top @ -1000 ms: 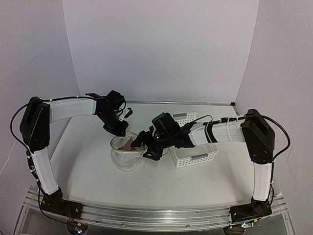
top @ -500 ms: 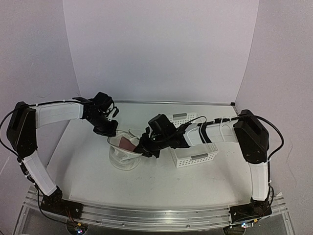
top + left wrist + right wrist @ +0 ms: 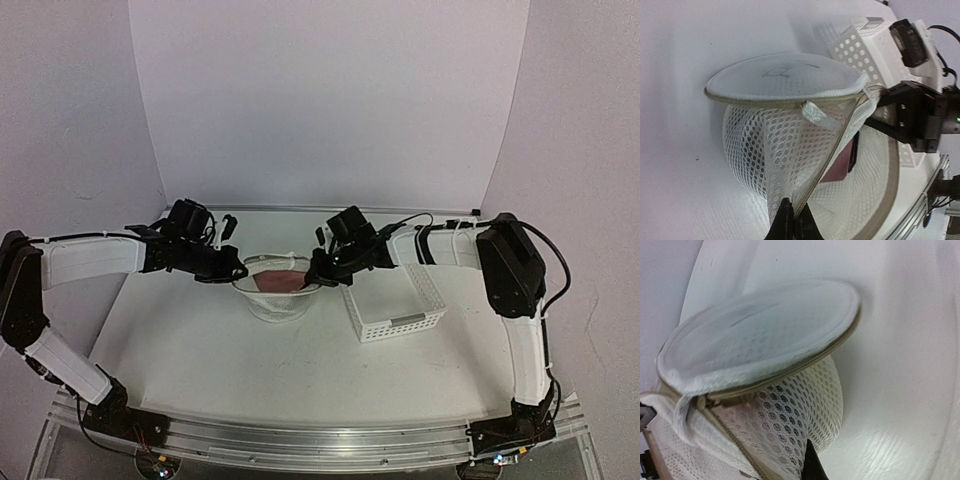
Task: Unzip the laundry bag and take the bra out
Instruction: Adjust the laundry bag at the center of the board, then adjust the bra in the laundry bag.
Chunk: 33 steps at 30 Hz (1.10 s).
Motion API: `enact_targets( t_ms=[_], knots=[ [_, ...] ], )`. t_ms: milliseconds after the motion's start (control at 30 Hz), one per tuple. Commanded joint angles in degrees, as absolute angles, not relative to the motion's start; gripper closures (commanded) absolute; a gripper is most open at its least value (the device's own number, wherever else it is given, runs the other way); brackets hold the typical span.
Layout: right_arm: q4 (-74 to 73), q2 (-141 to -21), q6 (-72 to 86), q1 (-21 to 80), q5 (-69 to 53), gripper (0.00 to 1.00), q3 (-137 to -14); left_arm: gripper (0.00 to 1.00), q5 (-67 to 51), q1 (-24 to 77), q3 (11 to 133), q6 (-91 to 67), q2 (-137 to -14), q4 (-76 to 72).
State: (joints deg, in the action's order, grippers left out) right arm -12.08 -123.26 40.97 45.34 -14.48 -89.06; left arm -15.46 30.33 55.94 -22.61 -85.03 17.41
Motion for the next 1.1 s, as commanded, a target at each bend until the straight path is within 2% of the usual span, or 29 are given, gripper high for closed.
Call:
enact_targets(
  t_ms=[0, 167, 300, 600, 800, 1067],
  knots=[
    [-17.6, -124.0, 21.6, 43.7, -12.1, 0.93, -94.8, 1.00, -21.8, 30.2, 50.7, -28.3, -81.0, 3.0],
    [-19.8, -124.1, 12.2, 43.6, -10.5, 0.78, -96.7, 1.00, -22.8, 30.7, 47.0, -32.1, -81.1, -4.6],
    [-20.1, -123.0, 7.2, 43.6, -10.7, 0.59, -97.7, 1.00, -22.2, 32.0, 46.7, -33.9, -82.1, -6.9],
    [-25.9, -113.7, 5.5, 43.6, -12.8, 0.41, -99.8, 1.00, -18.6, 34.1, 49.2, -35.0, -84.8, -7.3],
    [-28.3, -108.5, 6.7, 43.7, -17.0, 0.37, -100.2, 1.00, -18.8, 34.3, 50.6, -34.9, -86.5, -7.2],
    [-30.2, -110.2, 6.6, 46.1, -19.4, 0.39, -104.2, 1.00, -19.9, 34.6, 51.6, -34.0, -86.6, -7.2]
  ],
)
